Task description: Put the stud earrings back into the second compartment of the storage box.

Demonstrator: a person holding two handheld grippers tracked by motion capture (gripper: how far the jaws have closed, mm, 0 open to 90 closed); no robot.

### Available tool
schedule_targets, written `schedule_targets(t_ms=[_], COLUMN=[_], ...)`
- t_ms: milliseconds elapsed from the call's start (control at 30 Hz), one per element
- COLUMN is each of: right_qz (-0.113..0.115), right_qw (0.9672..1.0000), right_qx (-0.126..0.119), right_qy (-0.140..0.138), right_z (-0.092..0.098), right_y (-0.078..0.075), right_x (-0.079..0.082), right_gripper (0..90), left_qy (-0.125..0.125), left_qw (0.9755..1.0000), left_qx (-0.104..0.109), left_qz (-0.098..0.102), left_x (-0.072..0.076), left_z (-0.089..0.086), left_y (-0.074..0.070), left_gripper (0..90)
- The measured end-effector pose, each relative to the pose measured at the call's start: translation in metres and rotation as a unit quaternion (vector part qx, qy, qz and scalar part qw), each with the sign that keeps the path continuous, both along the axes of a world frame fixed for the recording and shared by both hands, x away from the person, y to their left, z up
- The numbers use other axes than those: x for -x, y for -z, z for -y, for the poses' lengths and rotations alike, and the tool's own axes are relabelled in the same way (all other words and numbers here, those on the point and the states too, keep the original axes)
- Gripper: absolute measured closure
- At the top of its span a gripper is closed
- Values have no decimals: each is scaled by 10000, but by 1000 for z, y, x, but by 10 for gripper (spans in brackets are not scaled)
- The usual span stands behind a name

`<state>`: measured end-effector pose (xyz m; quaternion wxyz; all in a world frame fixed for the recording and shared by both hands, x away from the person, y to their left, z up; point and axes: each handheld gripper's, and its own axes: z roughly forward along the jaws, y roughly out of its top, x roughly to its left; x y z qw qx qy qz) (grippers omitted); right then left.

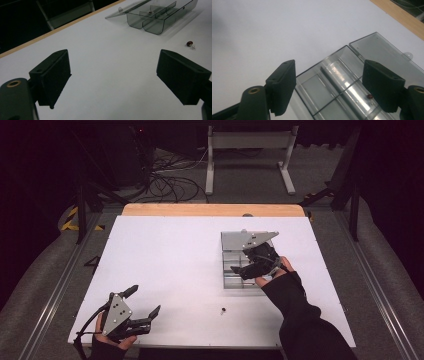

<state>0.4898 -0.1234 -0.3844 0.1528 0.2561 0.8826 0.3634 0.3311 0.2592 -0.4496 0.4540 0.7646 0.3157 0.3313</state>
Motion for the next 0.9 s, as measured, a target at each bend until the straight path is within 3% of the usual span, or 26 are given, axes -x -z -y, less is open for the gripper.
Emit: schedule_targets(t_ms=[233,667,900], right_qz=[22,-80,-186], right_qw=[9989,9953,9942], right_qx=[-268,-468,-438], right_qy=[-379,-843,-969], right_z=[-4,-7,-10], right_y=[0,11,21], right_x=[23,57,68], right_gripper=[271,273,273], left_qy=[-4,-16,-20], left_qw=[10000,10000,10000], left_qx=[9,19,24], left_qz=[4,-5,-6], left_x=[0,0,0], left_z=[0,0,0], left_y=[0,0,0], left_gripper=[124,124,124])
